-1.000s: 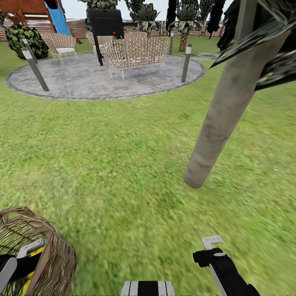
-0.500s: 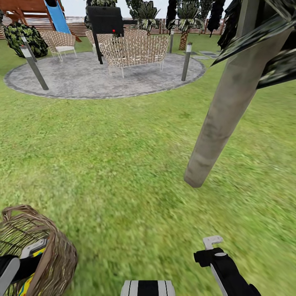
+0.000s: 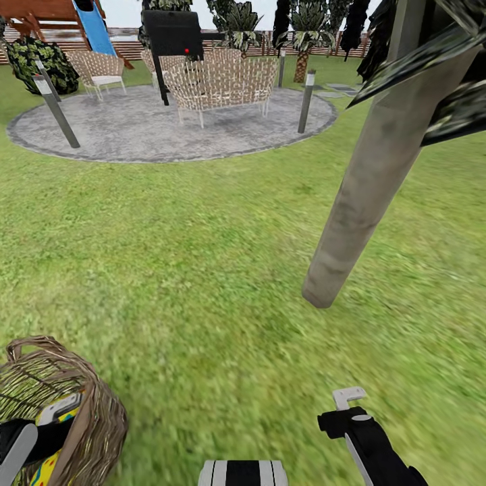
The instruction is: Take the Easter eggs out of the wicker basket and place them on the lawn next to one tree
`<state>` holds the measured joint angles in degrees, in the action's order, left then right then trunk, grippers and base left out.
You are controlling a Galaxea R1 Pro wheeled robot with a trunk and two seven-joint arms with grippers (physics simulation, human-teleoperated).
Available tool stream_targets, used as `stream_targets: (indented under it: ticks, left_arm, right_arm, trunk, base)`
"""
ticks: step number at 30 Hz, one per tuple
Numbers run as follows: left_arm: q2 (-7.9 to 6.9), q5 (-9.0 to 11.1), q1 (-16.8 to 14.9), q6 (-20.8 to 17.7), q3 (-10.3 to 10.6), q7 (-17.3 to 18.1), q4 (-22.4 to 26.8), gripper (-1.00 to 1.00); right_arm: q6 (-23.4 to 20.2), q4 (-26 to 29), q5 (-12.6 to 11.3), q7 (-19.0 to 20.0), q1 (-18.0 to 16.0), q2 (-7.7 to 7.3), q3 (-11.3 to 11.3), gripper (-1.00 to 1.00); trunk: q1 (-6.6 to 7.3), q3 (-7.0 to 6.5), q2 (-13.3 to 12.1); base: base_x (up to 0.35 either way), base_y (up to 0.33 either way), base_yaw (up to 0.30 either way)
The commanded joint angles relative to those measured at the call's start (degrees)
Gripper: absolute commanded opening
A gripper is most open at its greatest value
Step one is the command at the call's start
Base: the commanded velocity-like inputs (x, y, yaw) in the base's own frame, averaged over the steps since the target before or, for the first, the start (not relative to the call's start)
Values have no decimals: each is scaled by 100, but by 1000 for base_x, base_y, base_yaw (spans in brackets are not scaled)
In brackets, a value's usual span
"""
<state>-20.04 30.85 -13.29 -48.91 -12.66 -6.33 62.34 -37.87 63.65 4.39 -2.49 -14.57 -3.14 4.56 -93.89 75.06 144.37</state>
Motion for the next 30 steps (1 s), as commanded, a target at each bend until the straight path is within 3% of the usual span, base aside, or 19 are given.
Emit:
stream_targets:
  ticks: [1, 30]
  left_arm:
    - [7, 97, 2, -22, 1, -52, 5, -100]
    - [15, 106, 2, -22, 9, -52, -74, -100]
  right_arm:
    - [-36, 7, 45, -6, -2, -5, 19, 100]
    - [-58, 7, 45, -6, -2, 15, 27, 100]
  trunk:
    - [0, 5, 1]
    - [0, 5, 1]
  base:
    - [0, 0, 0]
    - [0, 0, 0]
